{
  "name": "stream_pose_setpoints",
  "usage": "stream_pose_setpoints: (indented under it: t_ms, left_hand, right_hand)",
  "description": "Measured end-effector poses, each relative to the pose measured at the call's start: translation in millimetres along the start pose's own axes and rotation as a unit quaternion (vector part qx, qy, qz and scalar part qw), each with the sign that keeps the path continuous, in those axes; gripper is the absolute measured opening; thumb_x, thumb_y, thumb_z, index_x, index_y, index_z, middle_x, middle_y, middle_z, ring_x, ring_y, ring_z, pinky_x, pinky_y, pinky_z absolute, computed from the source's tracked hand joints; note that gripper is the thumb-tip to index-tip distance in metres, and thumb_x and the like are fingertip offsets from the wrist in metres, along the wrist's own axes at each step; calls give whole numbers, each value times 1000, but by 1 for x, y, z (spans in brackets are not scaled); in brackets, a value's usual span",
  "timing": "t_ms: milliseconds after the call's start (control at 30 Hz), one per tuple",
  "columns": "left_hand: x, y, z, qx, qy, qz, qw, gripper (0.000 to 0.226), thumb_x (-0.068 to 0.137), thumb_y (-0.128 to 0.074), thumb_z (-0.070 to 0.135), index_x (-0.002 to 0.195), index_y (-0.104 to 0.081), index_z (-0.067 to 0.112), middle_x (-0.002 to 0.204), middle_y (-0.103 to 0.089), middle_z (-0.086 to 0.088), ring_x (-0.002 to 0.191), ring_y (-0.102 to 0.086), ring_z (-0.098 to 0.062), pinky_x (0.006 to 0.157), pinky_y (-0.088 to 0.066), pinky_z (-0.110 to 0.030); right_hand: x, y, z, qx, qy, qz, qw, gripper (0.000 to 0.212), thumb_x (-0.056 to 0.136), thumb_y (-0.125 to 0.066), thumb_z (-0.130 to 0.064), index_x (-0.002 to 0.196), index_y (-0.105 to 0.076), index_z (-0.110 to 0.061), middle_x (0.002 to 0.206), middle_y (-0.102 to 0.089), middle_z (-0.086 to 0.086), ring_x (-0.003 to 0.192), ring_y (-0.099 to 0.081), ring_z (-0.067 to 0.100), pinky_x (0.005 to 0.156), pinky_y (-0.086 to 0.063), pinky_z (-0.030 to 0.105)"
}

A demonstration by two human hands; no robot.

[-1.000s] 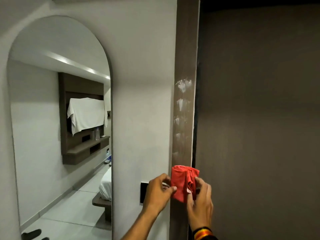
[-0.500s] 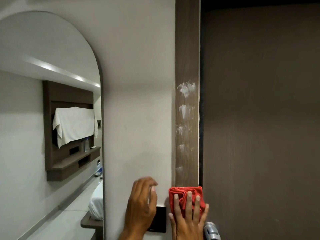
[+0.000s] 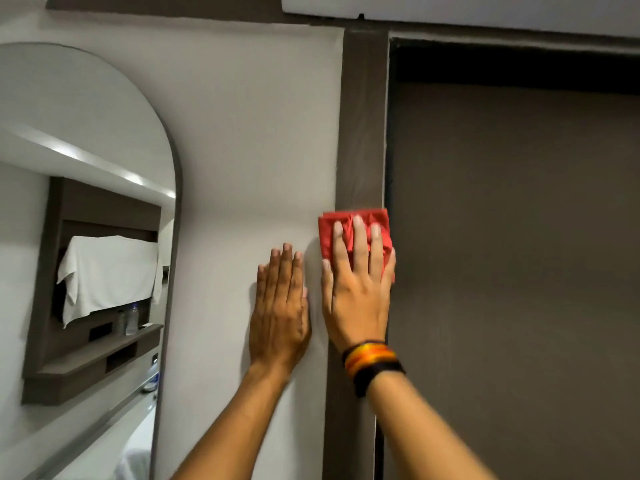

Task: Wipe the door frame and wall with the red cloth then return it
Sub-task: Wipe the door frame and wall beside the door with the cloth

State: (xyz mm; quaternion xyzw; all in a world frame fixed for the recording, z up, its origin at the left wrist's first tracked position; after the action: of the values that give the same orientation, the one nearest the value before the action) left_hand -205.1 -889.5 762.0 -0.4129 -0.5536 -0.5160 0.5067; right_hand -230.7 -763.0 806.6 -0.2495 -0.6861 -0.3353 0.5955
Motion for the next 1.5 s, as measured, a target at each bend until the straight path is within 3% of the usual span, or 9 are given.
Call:
stream_pose_setpoints:
  t_ms: [133, 200, 367, 500, 733, 900, 1000, 1233, 1500]
  left_hand:
    - [-2, -3, -4, -6, -8, 14, 1000, 58, 107, -25, 23, 162, -14, 10, 173, -9, -10, 162, -4, -24, 133, 0, -38]
    - [-4, -3, -4, 2, -8, 20, 1000, 59, 106, -26, 22, 163, -13, 11, 173, -9, -9, 162, -5, -24, 133, -2, -38]
    - [-4, -3, -3, 4, -19, 31, 999, 60, 104, -32, 16, 162, -17, 8, 172, -14, -12, 161, -11, -26, 132, -11, -43]
    - [-2, -1, -3, 1, -25, 35, 999, 66, 97, -35, 7, 161, -20, 7, 171, -18, -13, 160, -14, -27, 131, -16, -45]
    - [0, -1, -1, -3, -20, 16, 1000, 58, 105, -36, 16, 160, -21, 6, 171, -17, -13, 160, -16, -28, 130, -22, -47]
    - [-2, -3, -4, -3, -25, 29, 999, 63, 100, -38, 10, 161, -21, 8, 171, -19, -11, 161, -13, -26, 132, -14, -42]
    - [-1, -5, -4, -4, -23, 36, 999, 58, 104, -34, 15, 161, -23, 10, 171, -18, -9, 160, -14, -25, 132, -14, -41]
    - [0, -5, -3, 2, -22, 35, 999, 63, 100, -38, 13, 161, -22, 9, 171, -19, -11, 160, -14, -26, 131, -19, -44]
    - [-2, -7, -4, -8, -28, 41, 999, 58, 103, -32, 13, 160, -25, 9, 170, -23, -9, 160, -18, -25, 131, -17, -41]
  right_hand:
    - [-138, -25, 9, -5, -21, -28, 999, 63, 105, -26, -44, 163, -13, -23, 173, -3, 7, 158, -13, 35, 119, -23, 66]
    - [-160, -29, 10, -1, -19, -36, 999, 63, 105, -27, -45, 163, -14, -24, 173, -3, 6, 156, -17, 36, 116, -24, 66]
    - [1, -1, -9, 1, 6, -11, 1000, 64, 104, -32, -43, 163, -13, -26, 172, -10, 9, 160, -7, 33, 124, -17, 65]
    - [124, 17, -11, 7, -10, -6, 1000, 62, 106, -27, -44, 163, -10, -27, 173, -2, 7, 160, 2, 33, 127, -7, 62]
    - [24, 6, -6, 8, -38, 2, 999, 60, 107, -28, -43, 163, -15, -25, 173, -10, 7, 160, -6, 32, 127, -13, 60]
    - [149, 23, -12, 28, -6, -16, 999, 64, 106, -28, -44, 163, -7, -26, 173, 1, 6, 160, 4, 33, 127, -3, 62]
    - [221, 36, -15, 14, 0, -19, 1000, 63, 106, -25, -45, 163, -6, -26, 173, 2, 5, 159, 5, 33, 127, -5, 61]
    - [161, 25, -11, 23, -9, -1, 1000, 62, 107, -25, -44, 163, -9, -25, 173, -1, 4, 160, 4, 32, 127, -2, 59]
    - [295, 51, -24, -12, -10, -22, 1000, 65, 105, -27, -43, 163, -5, -24, 173, 2, 6, 159, 4, 35, 127, -4, 60]
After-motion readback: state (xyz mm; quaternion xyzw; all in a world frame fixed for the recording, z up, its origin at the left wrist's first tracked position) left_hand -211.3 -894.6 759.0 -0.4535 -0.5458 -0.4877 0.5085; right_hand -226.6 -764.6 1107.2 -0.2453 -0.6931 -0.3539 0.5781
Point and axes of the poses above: each hand's wrist, its own x-axis towards the middle knuckle, its own y-axis out of the back of the hand, z = x × y, the point moved 7 cm from there along x, towards the middle knuckle
